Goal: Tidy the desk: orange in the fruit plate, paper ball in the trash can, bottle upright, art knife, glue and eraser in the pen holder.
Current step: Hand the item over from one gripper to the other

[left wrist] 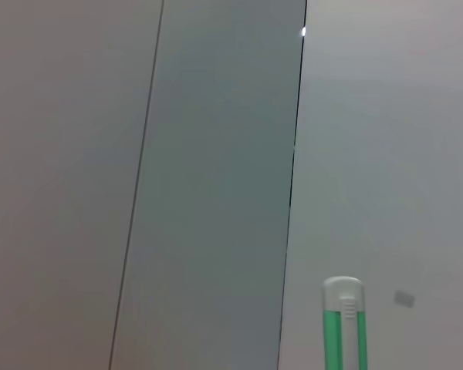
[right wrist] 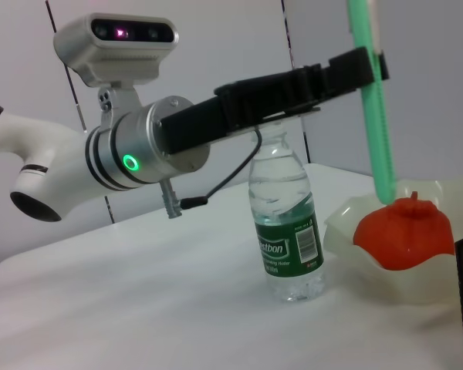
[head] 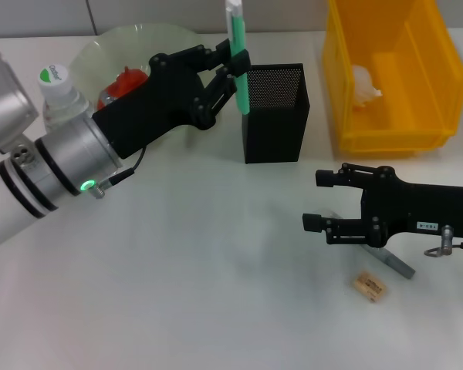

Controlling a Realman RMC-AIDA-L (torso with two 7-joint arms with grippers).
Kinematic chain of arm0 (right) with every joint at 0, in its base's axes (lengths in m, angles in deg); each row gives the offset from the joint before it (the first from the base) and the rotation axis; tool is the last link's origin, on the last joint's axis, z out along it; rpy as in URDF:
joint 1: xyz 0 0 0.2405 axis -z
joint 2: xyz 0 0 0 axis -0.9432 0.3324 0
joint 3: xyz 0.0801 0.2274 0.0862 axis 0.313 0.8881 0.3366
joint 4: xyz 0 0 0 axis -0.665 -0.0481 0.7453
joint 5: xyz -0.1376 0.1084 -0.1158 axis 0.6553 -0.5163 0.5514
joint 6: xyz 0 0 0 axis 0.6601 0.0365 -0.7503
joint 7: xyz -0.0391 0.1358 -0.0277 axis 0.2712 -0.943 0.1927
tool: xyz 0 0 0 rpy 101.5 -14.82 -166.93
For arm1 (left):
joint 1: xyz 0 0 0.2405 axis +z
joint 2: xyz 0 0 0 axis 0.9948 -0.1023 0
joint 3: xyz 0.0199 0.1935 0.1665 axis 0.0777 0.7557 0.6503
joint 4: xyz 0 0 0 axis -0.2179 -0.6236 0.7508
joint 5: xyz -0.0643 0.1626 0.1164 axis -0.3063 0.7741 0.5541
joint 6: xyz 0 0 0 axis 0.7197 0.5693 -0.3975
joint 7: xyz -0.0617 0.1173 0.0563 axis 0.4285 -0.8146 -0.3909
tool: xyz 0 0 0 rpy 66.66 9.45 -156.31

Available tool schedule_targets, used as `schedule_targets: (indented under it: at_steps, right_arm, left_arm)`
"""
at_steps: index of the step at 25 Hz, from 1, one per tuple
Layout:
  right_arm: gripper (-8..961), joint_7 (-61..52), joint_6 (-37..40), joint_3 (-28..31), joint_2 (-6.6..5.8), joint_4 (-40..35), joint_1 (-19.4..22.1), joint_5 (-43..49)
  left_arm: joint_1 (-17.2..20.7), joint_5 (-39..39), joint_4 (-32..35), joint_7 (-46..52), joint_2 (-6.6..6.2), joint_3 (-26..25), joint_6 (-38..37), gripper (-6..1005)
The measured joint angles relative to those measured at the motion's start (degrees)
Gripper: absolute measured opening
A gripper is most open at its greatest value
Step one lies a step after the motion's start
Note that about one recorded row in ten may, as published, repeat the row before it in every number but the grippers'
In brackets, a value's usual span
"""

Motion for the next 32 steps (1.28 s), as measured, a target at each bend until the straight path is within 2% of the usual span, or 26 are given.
schedule_targets:
  at_steps: [12, 18, 22, 32]
  right_arm:
    - [812, 0.14, -0.20, 0.59, 0.03, 0.95, -0.17, -0.71]
    - [812, 0.14, -0.64, 0.60, 0.02, 1.59, -0.64, -0.74]
    - [811, 0.14, -0.71, 0.60, 0.02, 1.94, -1.04, -0.74]
    - [811, 0.14, -1.27, 0.53, 0.02, 2.61, -2.22, -0.82]
  left_arm:
    - [-3.58, 0.19, 0.03, 0.55, 0.07, 0.09, 4.92, 188]
    - [-3.91, 0.19, 0.03, 0.60, 0.07, 0.09, 5.43, 189]
    - [-6.32, 0.15, 0.03, 0.77, 0.07, 0.09, 10.67, 189]
    - [-6.87, 0.16, -0.07, 0.88, 0.07, 0.53, 12.81, 188]
